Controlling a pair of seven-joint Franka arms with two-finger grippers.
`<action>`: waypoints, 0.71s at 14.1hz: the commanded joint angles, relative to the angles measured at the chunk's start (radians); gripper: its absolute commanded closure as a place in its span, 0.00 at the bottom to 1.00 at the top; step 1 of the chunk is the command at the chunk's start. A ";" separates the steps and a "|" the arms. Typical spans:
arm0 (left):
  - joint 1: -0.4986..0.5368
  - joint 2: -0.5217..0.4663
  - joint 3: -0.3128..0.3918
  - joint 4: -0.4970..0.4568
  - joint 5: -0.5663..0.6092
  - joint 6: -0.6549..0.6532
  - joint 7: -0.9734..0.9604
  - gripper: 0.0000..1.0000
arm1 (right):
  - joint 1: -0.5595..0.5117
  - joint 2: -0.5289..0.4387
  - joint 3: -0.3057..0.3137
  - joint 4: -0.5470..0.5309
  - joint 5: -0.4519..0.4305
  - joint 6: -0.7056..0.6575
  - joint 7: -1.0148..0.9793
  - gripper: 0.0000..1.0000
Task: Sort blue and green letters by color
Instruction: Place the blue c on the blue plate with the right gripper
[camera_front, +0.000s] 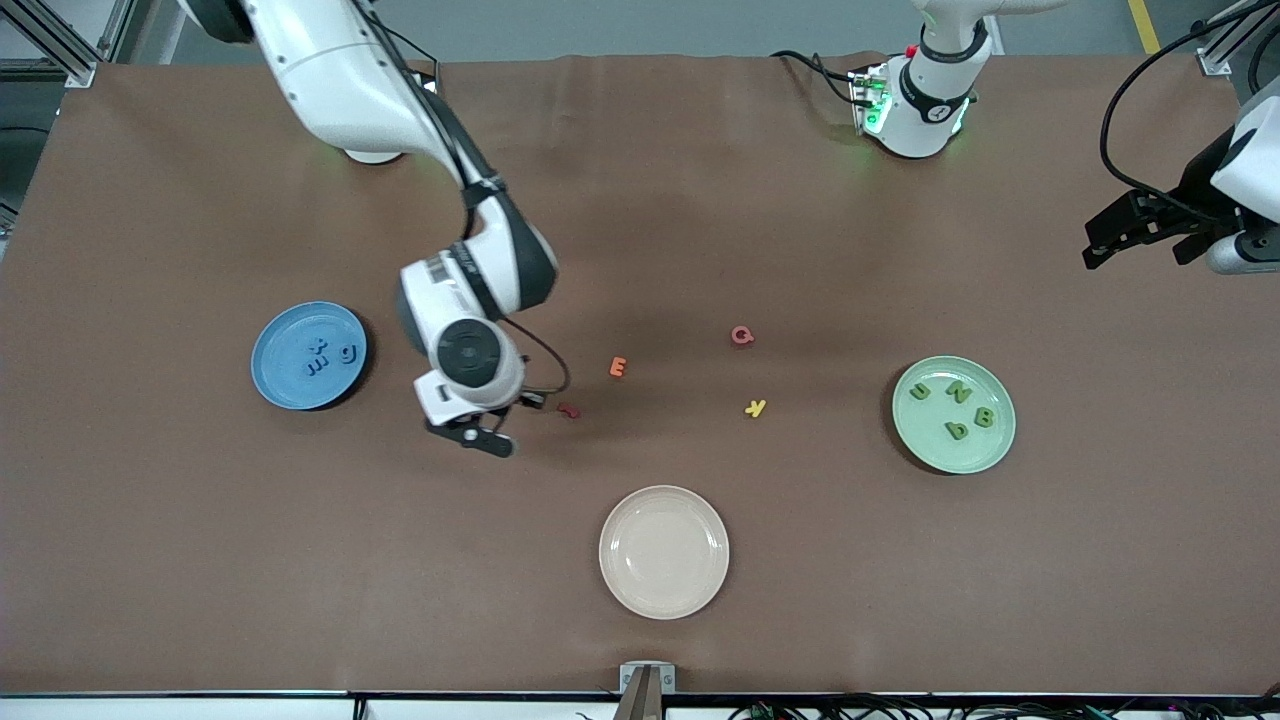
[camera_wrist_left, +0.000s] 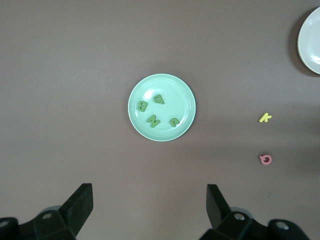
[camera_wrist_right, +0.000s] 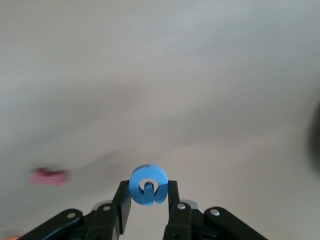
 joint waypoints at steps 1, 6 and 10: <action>0.006 -0.009 -0.007 0.005 0.002 -0.017 0.006 0.00 | -0.123 -0.216 0.022 -0.272 -0.019 0.061 -0.196 1.00; 0.006 -0.009 -0.007 0.005 0.002 -0.017 0.006 0.00 | -0.308 -0.391 0.019 -0.508 -0.045 0.141 -0.498 1.00; 0.006 -0.009 -0.007 0.005 0.002 -0.017 0.008 0.00 | -0.465 -0.434 0.019 -0.609 -0.047 0.210 -0.731 0.99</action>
